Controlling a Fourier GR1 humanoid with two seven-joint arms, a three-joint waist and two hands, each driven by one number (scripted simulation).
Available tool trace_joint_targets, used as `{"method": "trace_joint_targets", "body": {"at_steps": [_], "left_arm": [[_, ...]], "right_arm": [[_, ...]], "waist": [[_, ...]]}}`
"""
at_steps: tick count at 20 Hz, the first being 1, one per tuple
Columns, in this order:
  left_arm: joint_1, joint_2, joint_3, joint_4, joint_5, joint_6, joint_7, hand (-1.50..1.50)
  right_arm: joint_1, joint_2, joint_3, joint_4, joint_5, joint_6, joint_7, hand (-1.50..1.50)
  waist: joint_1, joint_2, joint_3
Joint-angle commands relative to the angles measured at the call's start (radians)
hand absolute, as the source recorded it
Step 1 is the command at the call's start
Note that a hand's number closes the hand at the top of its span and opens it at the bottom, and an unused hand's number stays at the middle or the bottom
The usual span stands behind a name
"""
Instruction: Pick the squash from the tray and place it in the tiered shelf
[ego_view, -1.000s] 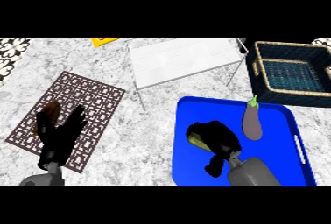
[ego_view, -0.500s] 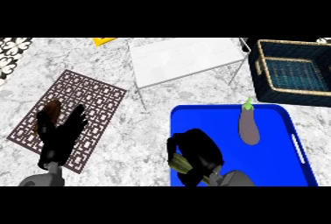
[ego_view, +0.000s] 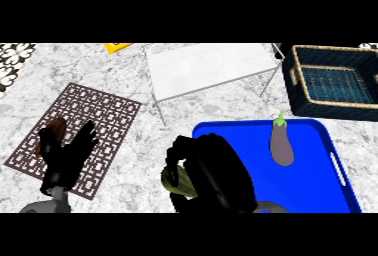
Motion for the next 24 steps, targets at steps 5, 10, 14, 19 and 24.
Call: {"method": "trace_joint_targets", "body": {"at_steps": [5,10,14,19,24], "left_arm": [[-0.03,0.025,0.036,0.092,0.003,-0.017,-0.04,0.0],[-0.057,-0.001,0.018,0.039,0.009,0.0,0.01,0.0],[-0.055,-0.011,0.003,0.005,0.001,0.017,0.054,0.0],[-0.038,-0.013,-0.003,-0.024,-0.006,0.022,0.054,0.0],[-0.025,-0.022,0.0,0.045,-0.023,0.014,-0.025,0.0]], "right_arm": [[-0.35,0.004,-0.177,-0.216,-0.107,0.122,0.393,1.5],[-0.579,0.004,-0.394,-0.094,-0.186,0.203,0.452,1.5],[-0.681,-0.022,-0.551,0.013,-0.232,0.205,0.397,1.5],[-0.875,-0.084,-0.673,0.235,-0.236,0.191,0.351,1.5],[-0.895,-0.116,-0.682,0.43,-0.196,0.119,0.178,1.5]], "waist": [[-0.003,0.004,-0.002],[0.0,0.004,-0.001],[0.001,0.005,0.0],[0.01,0.005,0.0],[0.009,0.008,-0.001]]}}
